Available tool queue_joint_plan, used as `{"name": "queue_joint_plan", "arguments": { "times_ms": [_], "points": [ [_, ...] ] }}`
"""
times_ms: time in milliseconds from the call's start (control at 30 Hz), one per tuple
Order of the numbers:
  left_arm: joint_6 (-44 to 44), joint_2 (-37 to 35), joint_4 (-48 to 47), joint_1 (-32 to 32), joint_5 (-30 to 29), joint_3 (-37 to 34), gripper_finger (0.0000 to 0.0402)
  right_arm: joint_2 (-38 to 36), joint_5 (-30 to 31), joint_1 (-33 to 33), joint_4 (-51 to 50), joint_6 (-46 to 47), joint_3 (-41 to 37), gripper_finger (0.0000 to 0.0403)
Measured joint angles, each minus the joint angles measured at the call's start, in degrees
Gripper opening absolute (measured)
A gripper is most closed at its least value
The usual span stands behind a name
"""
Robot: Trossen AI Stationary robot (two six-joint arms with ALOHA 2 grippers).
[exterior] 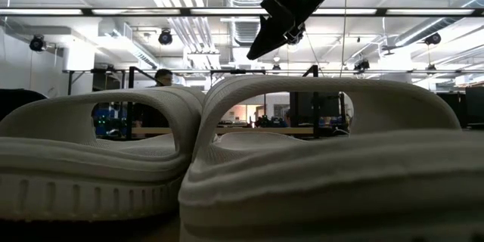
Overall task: Pick and place slides into the shelf
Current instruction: Put the left black slide on the shelf
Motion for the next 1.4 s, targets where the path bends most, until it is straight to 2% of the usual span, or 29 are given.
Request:
{"name": "queue_joint_plan", "arguments": {
  "times_ms": [233, 633, 767, 1100, 1400],
  "points": [
    [-4.19, 0.00, 0.05, 0.04, -0.05, -1.85, 0.0171, 0.02, 0.00, 0.00, -0.38, 0.02, 0.00, 0.0101],
    [-4.39, 0.00, 0.70, 0.05, -0.50, -2.71, 0.0167, 0.02, 0.00, 0.00, -0.73, 0.03, 0.00, 0.0085],
    [-4.39, 0.00, 0.76, 0.04, -0.54, -3.08, 0.0134, 0.02, 0.00, 0.00, -0.72, 0.02, -0.02, 0.0080],
    [-4.38, 0.00, 1.44, 0.09, -0.68, -3.56, 0.0011, 0.02, 0.00, -0.01, -0.72, 0.02, -0.07, 0.0076],
    [-4.39, 0.00, 0.58, 0.11, -0.68, -3.58, 0.0002, 0.02, 0.00, -0.02, -0.70, -0.01, -0.07, 0.0074]
  ]
}}
